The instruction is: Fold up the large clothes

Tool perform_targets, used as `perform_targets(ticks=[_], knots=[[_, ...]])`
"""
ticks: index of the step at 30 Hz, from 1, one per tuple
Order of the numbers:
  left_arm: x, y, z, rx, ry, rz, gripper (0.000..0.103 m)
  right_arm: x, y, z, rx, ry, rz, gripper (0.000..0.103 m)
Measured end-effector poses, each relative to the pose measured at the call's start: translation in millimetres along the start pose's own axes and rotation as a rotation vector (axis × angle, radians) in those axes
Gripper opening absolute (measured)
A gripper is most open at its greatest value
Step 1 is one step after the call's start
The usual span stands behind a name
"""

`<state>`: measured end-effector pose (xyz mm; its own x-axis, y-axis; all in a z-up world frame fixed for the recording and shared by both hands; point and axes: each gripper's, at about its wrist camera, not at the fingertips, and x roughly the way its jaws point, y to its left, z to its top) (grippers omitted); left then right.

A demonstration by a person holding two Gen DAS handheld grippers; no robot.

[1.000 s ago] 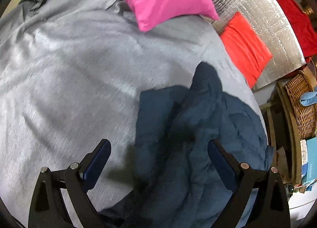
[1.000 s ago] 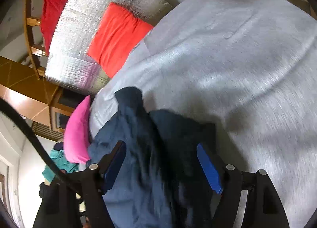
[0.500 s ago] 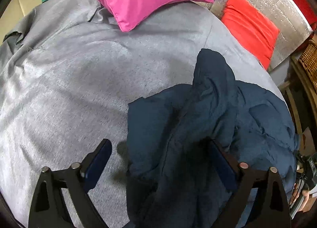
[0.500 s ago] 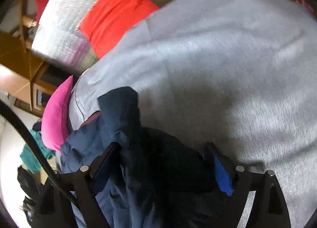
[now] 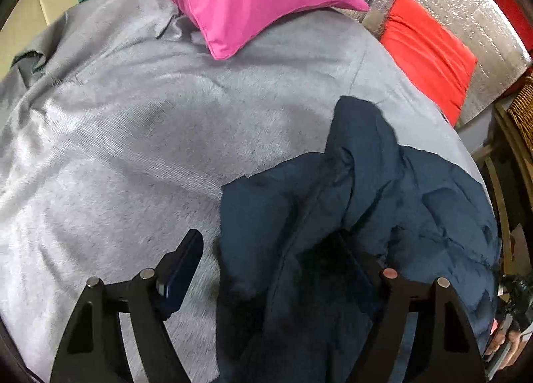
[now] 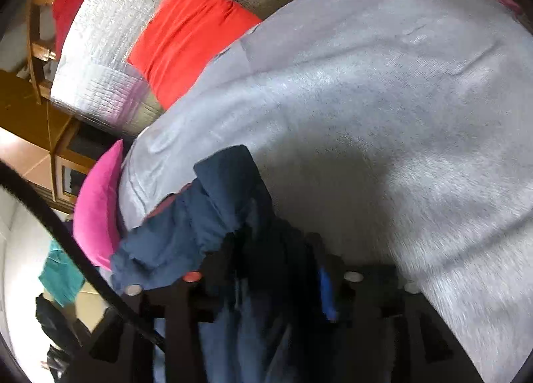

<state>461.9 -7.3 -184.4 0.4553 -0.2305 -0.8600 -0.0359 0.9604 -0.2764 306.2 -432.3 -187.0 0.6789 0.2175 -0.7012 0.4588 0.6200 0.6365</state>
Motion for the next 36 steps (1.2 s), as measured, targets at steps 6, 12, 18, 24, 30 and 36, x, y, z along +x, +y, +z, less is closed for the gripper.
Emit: perform_targets(ticks=[6, 12, 18, 24, 30, 36], knots=[[-27.3, 8.7, -3.7, -0.001, -0.006, -0.074, 0.082, -62.9, -5.2, -22.4, 0.001, -0.077, 0.080, 0.083], [-37.5, 20.4, -19.4, 0.032, 0.039, -0.095, 0.083, -80.3, -40.4, -59.2, 0.024, 0.020, 0.081, 0.083], [-41.4, 33.3, -44.0, 0.033, 0.110, -0.137, 0.083, -68.2, -51.4, -97.9, 0.035, 0.089, 0.096, 0.083], [-37.2, 49.6, -66.9, -0.010, 0.184, -0.214, 0.089, -35.0, -28.6, -114.6, -0.065, 0.108, 0.047, 0.089], [-28.3, 45.1, -79.6, -0.036, 0.235, -0.341, 0.091, -24.3, 7.5, -131.0, -0.191, 0.071, -0.008, 0.073], [-26.5, 39.7, -80.7, -0.071, 0.210, -0.398, 0.091, -25.7, 7.8, -125.8, -0.208, 0.051, -0.020, 0.065]])
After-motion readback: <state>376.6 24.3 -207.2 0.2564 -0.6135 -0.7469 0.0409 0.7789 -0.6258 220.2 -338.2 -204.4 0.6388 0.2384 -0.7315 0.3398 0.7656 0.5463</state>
